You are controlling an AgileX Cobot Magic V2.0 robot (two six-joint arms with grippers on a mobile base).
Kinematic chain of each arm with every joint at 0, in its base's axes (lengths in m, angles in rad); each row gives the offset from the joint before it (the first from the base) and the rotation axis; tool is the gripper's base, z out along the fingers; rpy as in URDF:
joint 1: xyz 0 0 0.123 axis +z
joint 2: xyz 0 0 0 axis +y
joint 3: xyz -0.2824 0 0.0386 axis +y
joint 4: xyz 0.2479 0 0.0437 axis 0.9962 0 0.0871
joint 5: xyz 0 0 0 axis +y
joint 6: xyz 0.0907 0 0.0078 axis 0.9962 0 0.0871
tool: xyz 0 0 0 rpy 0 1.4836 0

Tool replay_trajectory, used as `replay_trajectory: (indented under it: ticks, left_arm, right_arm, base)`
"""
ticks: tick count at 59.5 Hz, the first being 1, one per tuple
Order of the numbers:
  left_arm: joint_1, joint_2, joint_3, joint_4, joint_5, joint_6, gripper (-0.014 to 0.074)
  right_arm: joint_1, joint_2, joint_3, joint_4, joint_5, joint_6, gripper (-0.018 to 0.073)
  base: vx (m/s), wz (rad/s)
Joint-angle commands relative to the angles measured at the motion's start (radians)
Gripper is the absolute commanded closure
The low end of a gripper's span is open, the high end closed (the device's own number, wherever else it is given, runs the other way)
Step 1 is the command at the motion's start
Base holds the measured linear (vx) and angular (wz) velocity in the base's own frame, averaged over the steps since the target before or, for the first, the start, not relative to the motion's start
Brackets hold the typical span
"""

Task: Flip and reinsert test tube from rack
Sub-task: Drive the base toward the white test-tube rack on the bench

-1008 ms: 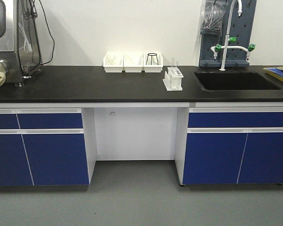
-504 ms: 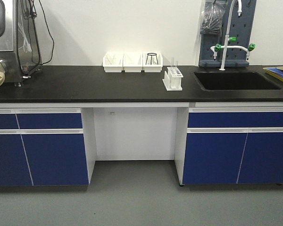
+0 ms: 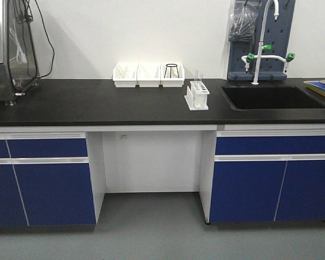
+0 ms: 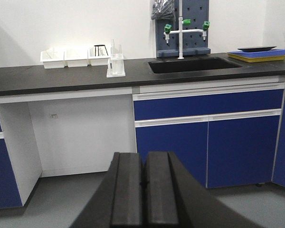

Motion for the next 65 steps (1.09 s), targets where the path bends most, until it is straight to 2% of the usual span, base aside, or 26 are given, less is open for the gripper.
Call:
replay_trajectory:
  ticks: [1, 65]
  left_arm:
    - [-0.008, -0.011, 0.002, -0.005, -0.079, 0.0, 0.0603]
    - [-0.008, -0.011, 0.002, -0.005, -0.079, 0.0, 0.0603]
  right_arm:
    - [-0.006, -0.011, 0.001, -0.002, -0.085, -0.003, 0.0571]
    - [-0.006, -0.011, 0.001, -0.002, -0.085, -0.003, 0.0571]
  base:
    - [0.3, -0.02]
    - [0.44, 0.0]
